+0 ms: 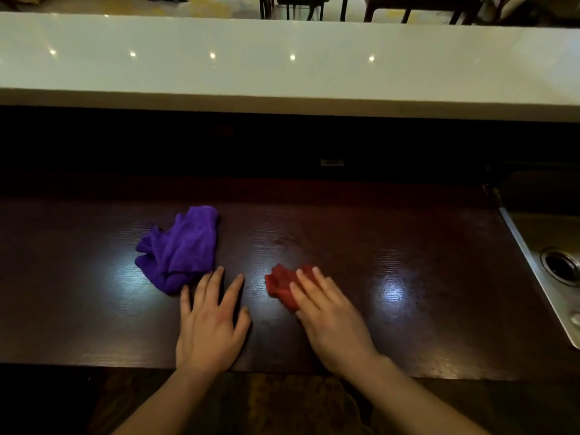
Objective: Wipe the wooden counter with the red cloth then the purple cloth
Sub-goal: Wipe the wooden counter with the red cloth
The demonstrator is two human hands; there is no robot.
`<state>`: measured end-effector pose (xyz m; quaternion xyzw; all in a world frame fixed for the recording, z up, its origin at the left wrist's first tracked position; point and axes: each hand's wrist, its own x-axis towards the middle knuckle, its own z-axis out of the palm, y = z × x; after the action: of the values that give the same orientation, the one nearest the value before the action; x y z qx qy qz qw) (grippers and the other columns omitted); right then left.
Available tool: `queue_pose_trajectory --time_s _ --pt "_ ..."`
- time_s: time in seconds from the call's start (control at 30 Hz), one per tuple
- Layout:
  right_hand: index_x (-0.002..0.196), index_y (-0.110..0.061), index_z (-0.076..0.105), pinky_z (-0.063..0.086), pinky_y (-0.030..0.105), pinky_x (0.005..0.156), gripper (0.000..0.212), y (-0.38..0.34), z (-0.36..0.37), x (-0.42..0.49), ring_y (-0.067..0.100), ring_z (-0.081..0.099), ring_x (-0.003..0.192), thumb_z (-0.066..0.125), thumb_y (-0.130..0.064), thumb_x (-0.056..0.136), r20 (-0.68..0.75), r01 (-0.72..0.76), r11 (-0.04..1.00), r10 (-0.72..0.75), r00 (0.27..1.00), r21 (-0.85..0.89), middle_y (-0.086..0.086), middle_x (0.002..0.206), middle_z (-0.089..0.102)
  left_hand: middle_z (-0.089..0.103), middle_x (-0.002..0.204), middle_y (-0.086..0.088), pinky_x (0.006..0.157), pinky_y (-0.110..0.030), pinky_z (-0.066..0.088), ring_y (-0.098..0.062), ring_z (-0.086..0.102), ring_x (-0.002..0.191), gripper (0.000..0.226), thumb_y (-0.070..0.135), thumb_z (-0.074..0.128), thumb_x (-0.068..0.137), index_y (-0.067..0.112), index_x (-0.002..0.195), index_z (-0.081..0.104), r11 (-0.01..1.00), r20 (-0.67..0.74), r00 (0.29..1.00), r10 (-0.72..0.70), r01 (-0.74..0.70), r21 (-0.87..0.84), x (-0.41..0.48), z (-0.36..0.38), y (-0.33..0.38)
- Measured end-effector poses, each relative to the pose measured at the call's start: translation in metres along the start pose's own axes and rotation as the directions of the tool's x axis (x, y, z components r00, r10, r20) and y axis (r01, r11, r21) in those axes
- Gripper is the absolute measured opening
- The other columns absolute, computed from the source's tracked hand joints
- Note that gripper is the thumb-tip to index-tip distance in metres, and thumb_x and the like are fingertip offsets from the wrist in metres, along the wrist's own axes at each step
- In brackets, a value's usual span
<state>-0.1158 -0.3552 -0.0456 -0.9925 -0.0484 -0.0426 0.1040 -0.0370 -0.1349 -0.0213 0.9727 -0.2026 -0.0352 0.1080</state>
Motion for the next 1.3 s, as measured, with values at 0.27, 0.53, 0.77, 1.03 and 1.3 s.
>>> queue_pose_trajectory --time_s 0.27,0.53,0.77,1.03,1.3 --pt "0.151 -0.018 0.029 0.012 0.045 0.121 0.052 0.016 -0.011 0.1 0.036 0.009 0.149 0.037 -0.033 0.101 -0.052 -0.411 0.91 0.414 0.909 0.063 0.007 0.162 0.021 0.043 0.15 -0.012 0.116 -0.059 0.017 -0.03 0.033 0.141 0.06 0.047 0.035 0.087 0.026 0.141 0.051 1.0 -0.012 1.0 -0.007 0.007 -0.022 0.0 0.001 -0.001" --pt "0.14 -0.013 0.049 0.027 0.05 0.117 0.045 0.049 -0.017 0.012 0.034 0.034 0.142 0.049 -0.022 0.096 -0.101 -0.242 0.97 0.239 0.966 -0.019 0.009 0.151 0.042 0.046 0.147 -0.013 0.115 -0.06 0.021 -0.031 0.037 0.138 0.058 0.045 0.037 0.086 0.024 0.138 0.054 1.0 -0.046 0.999 0.002 -0.003 -0.028 0.0 0.004 -0.003" --pt "0.147 -0.009 0.037 0.019 0.046 0.12 0.051 0.041 -0.022 0.003 0.034 0.011 0.149 0.037 -0.026 0.099 -0.11 -0.498 0.867 0.498 0.86 0.032 0.012 0.158 0.028 0.045 0.148 -0.013 0.115 -0.06 0.019 -0.031 0.036 0.139 0.059 0.045 0.036 0.086 0.025 0.14 0.052 1.0 -0.027 1.0 -0.004 0.003 -0.002 -0.001 0.002 -0.001" --pt "0.147 -0.009 0.037 0.013 0.039 0.121 0.049 0.07 -0.026 0.02 0.032 0.015 0.149 0.042 -0.022 0.1 -0.095 -0.538 0.839 0.544 0.834 0.083 0.011 0.158 0.029 0.045 0.148 -0.013 0.116 -0.06 0.019 -0.032 0.036 0.139 0.058 0.045 0.037 0.087 0.025 0.14 0.051 1.0 -0.023 1.0 -0.007 0.007 -0.001 0.001 0.005 -0.002" --pt "0.151 -0.018 0.03 0.015 0.044 0.121 0.054 -0.006 -0.004 0.102 0.03 0.005 0.15 0.042 -0.026 0.099 -0.011 -0.228 0.968 0.231 0.973 0.105 0.005 0.162 0.021 0.043 0.15 -0.011 0.116 -0.059 0.019 -0.029 0.035 0.14 0.058 0.044 0.036 0.087 0.027 0.14 0.051 1.0 -0.01 1.0 -0.015 0.015 -0.021 0.0 0.0 -0.003"
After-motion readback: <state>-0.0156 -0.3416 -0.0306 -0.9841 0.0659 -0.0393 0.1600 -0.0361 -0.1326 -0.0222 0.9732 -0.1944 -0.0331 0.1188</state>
